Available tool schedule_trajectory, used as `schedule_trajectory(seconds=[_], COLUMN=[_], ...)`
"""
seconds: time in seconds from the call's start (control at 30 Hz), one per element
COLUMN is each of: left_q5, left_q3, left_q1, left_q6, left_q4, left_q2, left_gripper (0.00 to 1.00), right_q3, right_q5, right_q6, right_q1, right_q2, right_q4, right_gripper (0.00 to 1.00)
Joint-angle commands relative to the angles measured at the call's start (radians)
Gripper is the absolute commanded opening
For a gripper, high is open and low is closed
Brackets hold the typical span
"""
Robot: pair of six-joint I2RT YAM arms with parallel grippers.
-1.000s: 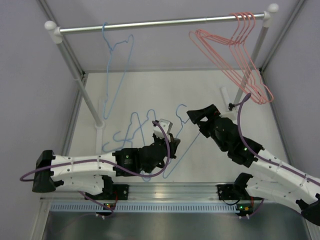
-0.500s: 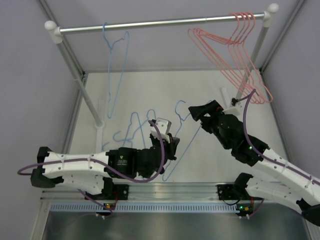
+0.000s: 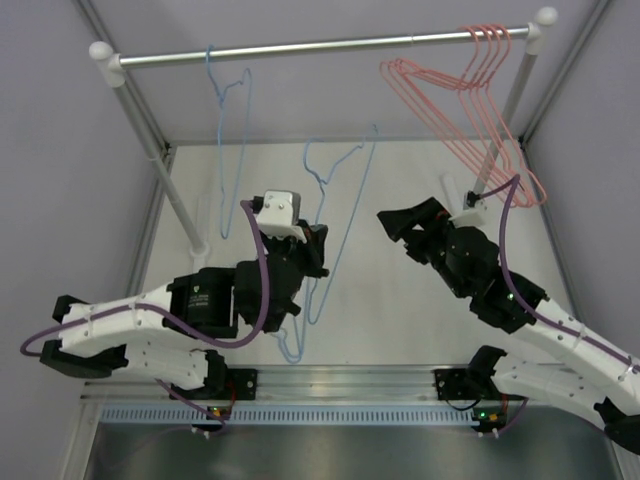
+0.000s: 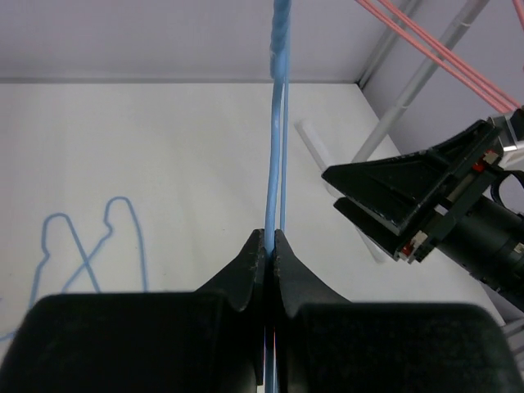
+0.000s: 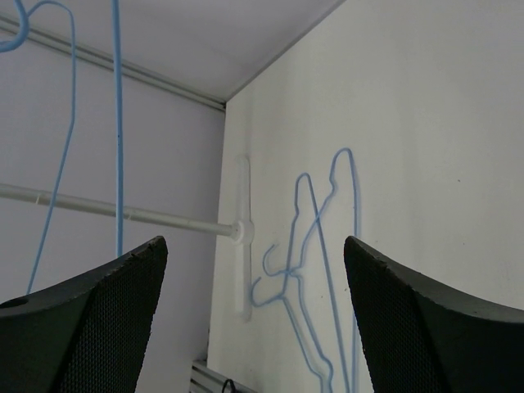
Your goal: Organize the hangers
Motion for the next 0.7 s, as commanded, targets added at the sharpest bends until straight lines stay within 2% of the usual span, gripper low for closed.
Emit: schedule_trajectory(seconds=[0.0, 0.47, 0.67], left_q5=[-0.024, 0.194, 0.245], left_q3=[0.091, 0.31, 0.344], left_q1=[0.061, 0.351, 0.418], left_q6=[0.104, 0.206, 0.227], left_q4=[-0.045, -0.078, -0.079], left_q2=[0.022, 0.096, 0.102], left_gripper=[0.0, 0.0, 0.0], right_q3=[0.065, 0.099, 0.1], right_q5=[-0.02, -0.029, -0.033], right_q6=[-0.023, -0.044, -0.044], right_q1=[0.008, 0.008, 0.008], right_q2=[0.002, 0.031, 0.037], right_q4=[-0.013, -0.013, -0.013], right_gripper=[0.85, 0.85, 0.85])
